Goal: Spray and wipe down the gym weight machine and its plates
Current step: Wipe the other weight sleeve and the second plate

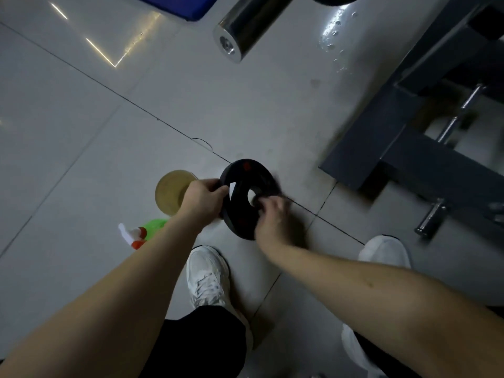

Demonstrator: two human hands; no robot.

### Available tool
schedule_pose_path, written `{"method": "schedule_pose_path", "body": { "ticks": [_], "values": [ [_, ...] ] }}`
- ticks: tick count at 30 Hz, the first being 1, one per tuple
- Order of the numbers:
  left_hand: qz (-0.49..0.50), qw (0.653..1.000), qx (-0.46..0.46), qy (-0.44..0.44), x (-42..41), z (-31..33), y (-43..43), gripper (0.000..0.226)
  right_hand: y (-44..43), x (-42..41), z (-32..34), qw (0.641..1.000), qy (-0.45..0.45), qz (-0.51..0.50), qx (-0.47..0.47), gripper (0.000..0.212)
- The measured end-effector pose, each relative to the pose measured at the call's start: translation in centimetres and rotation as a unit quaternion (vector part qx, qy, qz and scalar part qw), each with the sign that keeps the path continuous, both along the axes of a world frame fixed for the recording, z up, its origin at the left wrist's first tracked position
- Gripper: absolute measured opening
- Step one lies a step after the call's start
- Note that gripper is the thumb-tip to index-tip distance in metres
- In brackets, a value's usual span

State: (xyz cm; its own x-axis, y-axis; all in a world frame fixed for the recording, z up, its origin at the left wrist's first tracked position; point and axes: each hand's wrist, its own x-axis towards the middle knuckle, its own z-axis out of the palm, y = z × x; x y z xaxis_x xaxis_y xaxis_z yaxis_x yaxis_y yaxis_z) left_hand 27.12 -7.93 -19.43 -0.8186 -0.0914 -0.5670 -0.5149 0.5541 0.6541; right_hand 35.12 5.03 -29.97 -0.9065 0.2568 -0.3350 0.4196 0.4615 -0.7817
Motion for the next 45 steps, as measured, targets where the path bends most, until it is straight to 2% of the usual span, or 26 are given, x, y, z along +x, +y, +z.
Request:
{"method": "schedule_pose_path", "body": {
  "ticks": [2, 4, 8, 10, 12, 15, 17, 18, 21, 26, 29, 30, 32, 34, 36, 39, 45],
  "values": [
    [-0.005, 1.0, -0.002, -0.007, -0.3, 0.4, 0.2, 0.015, -1.9, 1.4, 2.2, 0.997, 0.053, 0.006, -0.049, 0.033],
    [0.006, 1.0, 0.005, -0.012, -0.3, 0.7, 0.5, 0.016, -2.0, -1.1, 3.5, 0.992, 0.093, -0.019, -0.085, 0.03],
    [-0.005, 1.0, 0.008, 0.002, -0.3, 0.9, 1.4, 0.013, 0.1, -6.8, 2.3, 0.994, 0.1, -0.01, -0.043, 0.028],
    [-0.028, 0.999, -0.019, 0.009, -0.2, 0.4, 1.6, 0.016, 0.9, -5.2, 1.4, 0.999, 0.049, 0.002, 0.006, 0.03],
    [-0.058, 0.996, -0.068, 0.0, -0.2, 0.1, 1.5, 0.016, 2.0, -2.3, 1.5, 0.997, -0.051, 0.045, 0.04, 0.032],
    [-0.095, 0.986, -0.133, -0.002, 0.0, -0.1, 1.1, 0.011, 4.2, -1.4, 2.4, 0.968, -0.219, 0.109, 0.056, 0.037],
    [-0.129, 0.977, -0.169, 0.018, 0.4, 0.2, 1.2, 0.008, 5.8, -2.6, 3.9, 0.945, -0.278, 0.132, 0.109, 0.039],
    [-0.149, 0.971, -0.184, 0.031, 0.7, 0.6, 1.5, 0.007, 6.6, -3.2, 5.0, 0.942, -0.279, 0.14, 0.127, 0.04],
    [-0.231, 0.943, -0.231, 0.069, 1.2, 2.3, 3.0, 0.005, 9.7, -5.2, 9.3, 0.943, -0.233, 0.18, 0.156, 0.037],
    [-0.375, 0.864, -0.299, 0.154, 0.7, 8.2, 2.9, 0.015, 12.7, -7.1, 16.1, 0.939, -0.122, 0.254, 0.196, 0.046],
    [-0.417, 0.841, -0.282, 0.2, 0.3, 13.7, 1.9, 0.024, 13.1, -7.4, 20.0, 0.908, -0.092, 0.35, 0.213, 0.082],
    [-0.427, 0.835, -0.27, 0.218, 0.2, 15.6, 1.6, 0.026, 13.1, -7.4, 21.4, 0.898, -0.093, 0.373, 0.214, 0.081],
    [-0.442, 0.827, -0.248, 0.244, -0.2, 19.0, 1.0, 0.028, 13.3, -7.7, 23.5, 0.894, -0.088, 0.39, 0.203, 0.056],
    [-0.44, 0.827, -0.229, 0.264, -0.6, 21.6, 0.4, 0.028, 13.5, -7.5, 25.3, 0.909, -0.047, 0.371, 0.181, 0.037],
    [-0.434, 0.827, -0.207, 0.292, -1.2, 22.9, 0.0, 0.029, 13.7, -7.3, 26.7, 0.933, 0.001, 0.325, 0.152, 0.031],
    [-0.408, 0.825, -0.205, 0.334, -2.9, 23.0, -0.9, 0.032, 13.4, -7.5, 28.8, 0.945, 0.041, 0.289, 0.147, 0.027],
    [-0.363, 0.809, -0.189, 0.421, -7.1, 22.7, -2.0, 0.018, 10.8, -9.4, 32.2, 0.932, 0.128, 0.213, 0.265, 0.031]
  ]
}}
